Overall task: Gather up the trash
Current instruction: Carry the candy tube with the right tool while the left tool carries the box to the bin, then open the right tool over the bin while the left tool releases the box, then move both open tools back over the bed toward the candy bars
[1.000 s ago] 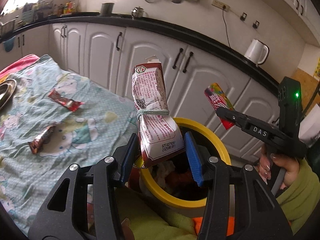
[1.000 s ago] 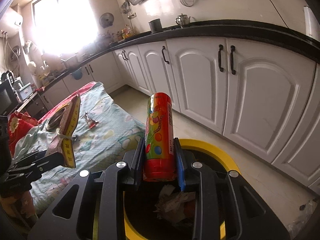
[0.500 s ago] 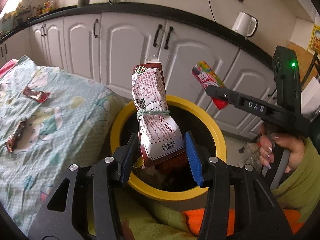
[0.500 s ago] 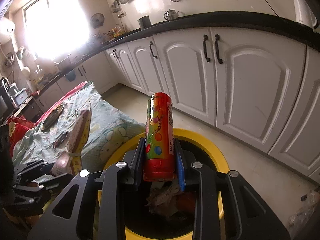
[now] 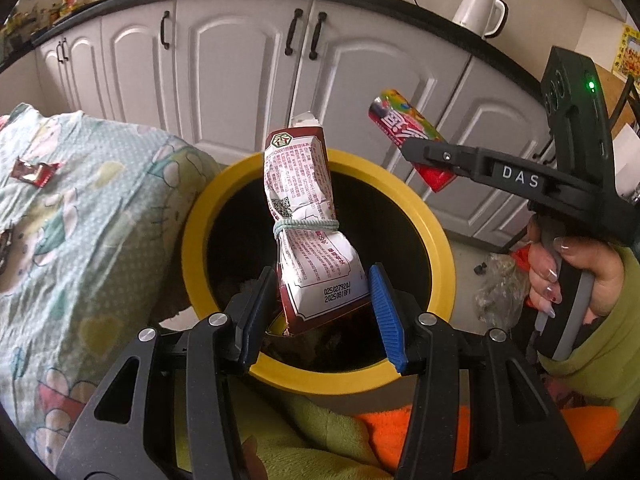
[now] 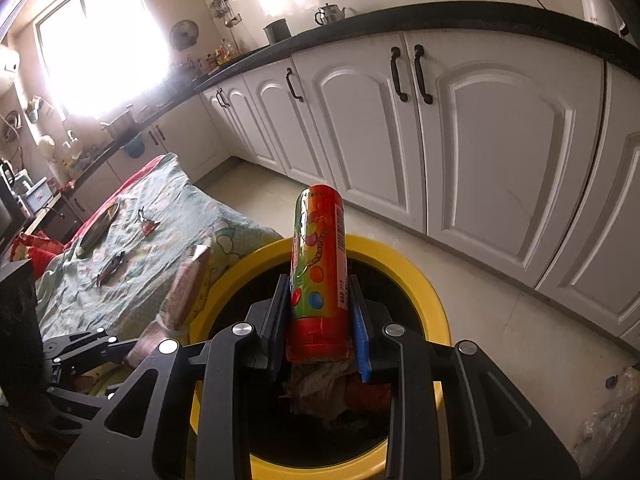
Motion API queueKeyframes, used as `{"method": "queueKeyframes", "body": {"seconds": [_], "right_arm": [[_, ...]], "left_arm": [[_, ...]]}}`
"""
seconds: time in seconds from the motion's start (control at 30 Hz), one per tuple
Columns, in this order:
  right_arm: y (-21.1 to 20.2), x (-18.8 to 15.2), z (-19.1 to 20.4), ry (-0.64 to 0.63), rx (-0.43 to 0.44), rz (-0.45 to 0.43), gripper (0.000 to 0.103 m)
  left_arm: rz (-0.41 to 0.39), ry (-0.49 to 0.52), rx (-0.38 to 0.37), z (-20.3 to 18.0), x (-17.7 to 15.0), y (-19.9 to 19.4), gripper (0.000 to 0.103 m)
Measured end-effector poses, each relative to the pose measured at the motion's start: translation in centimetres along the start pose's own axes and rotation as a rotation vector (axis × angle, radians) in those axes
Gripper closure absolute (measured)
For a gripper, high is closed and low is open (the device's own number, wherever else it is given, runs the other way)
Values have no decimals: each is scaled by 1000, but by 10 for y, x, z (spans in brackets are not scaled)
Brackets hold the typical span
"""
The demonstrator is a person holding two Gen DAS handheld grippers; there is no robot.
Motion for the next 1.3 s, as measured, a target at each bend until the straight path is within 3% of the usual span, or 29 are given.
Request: {"method": "queueKeyframes", "body": {"seconds": [0.2, 0.27, 0.37, 0.57, 0.63, 0.73, 1.3], "right_arm": [[5, -3, 2, 1, 14, 19, 76], [5, -3, 1, 6, 8, 18, 72], [1, 0, -3, 26, -3, -5, 57], [-8, 6, -7, 38, -11, -41, 50], [-8, 6, -4, 28, -10, -42, 50], [-10, 7, 4, 6, 0, -48, 48], [-15, 14, 79, -154, 65, -60, 44]], "left_arm": [[3, 4, -5, 0, 1, 2, 63], [0, -4, -2, 1, 2, 3, 57], [-10, -13, 11, 5, 2, -1, 46], [-53, -26, 52, 11, 2, -14, 29], [-81, -20, 84, 14, 3, -23, 17], [-115, -25, 119, 17, 4, -34, 11], [-257, -152, 332, 77, -5, -95, 11]]}}
Point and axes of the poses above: each gripper's, at about its wrist camera, not at the fingertips, and y roughly the way its jaws point, z to its left, x to its top, the point moved 1 cm from there along y, roughly the way its jaws point, and after that the axes turned 7 degrees about y, right-handed, at the moved point
